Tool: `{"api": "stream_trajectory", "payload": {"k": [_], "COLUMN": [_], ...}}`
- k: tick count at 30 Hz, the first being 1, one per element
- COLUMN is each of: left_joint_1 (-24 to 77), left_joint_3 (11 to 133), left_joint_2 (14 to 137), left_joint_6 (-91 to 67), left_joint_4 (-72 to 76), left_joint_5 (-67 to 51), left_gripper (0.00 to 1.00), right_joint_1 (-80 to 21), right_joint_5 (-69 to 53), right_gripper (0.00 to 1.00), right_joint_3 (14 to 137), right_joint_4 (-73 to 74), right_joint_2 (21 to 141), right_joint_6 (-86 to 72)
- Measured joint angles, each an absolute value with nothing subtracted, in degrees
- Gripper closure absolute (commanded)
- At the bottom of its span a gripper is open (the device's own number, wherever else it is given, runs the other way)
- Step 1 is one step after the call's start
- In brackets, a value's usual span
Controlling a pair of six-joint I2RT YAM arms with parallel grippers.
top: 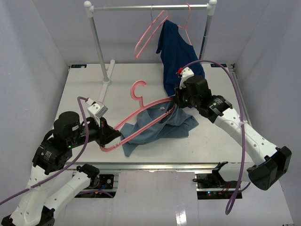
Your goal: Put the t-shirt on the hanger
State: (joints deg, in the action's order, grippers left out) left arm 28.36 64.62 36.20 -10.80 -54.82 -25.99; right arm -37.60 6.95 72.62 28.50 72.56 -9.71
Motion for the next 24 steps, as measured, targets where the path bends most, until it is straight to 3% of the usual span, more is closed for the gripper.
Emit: {"api": "stream_trajectory", "payload": {"k": [24], "left_joint_1": [28.6], "left_joint_3": [60.5], "left_joint_2": [38.3], "left_joint_6": [1.1], "left_joint_4": [-44.7], "left_joint_5": [-29.8], "left_gripper": [1.00], "right_joint_1": [-40.9], "right_joint_5": [2.8], "right_gripper": [0.92], "right_joint_3": [78.9], "right_joint_4": [36.7], "right_joint_2": [66.6], "right_joint_6": [-8.3]}}
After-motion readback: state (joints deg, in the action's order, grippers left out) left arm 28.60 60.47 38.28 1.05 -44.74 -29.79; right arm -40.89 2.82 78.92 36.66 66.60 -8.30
